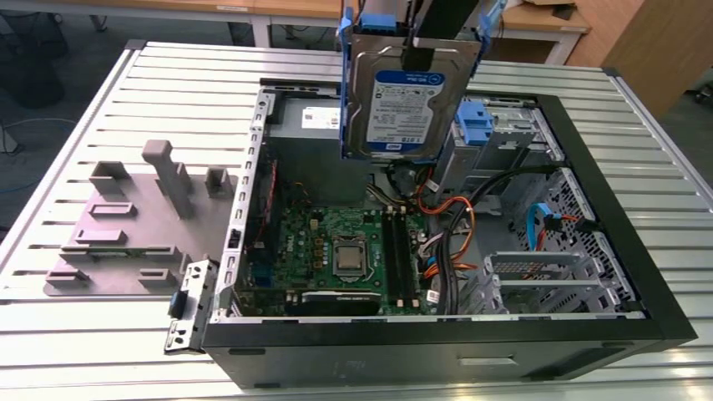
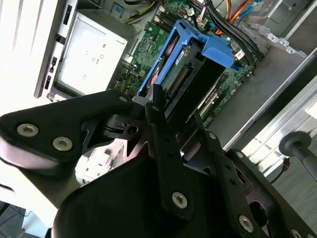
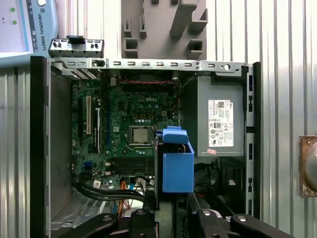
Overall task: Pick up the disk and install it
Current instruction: 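Pick up the disk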
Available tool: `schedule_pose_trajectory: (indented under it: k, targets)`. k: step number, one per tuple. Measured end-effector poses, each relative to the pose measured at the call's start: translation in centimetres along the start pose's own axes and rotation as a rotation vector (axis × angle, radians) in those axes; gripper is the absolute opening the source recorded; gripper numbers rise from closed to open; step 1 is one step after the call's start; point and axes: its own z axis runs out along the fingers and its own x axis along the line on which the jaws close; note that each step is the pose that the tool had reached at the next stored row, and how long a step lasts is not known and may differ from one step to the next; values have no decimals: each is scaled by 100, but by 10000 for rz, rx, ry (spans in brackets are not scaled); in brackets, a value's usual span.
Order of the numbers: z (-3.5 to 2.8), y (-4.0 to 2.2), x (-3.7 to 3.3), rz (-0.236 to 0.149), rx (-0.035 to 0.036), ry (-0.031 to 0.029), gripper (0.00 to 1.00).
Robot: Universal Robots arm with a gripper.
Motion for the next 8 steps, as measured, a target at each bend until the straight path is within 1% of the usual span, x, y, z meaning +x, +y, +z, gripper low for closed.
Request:
schedule_pose_trajectory:
  k: [8]
  targets:
    - [-12, -4, 155, 0, 0, 1, 35]
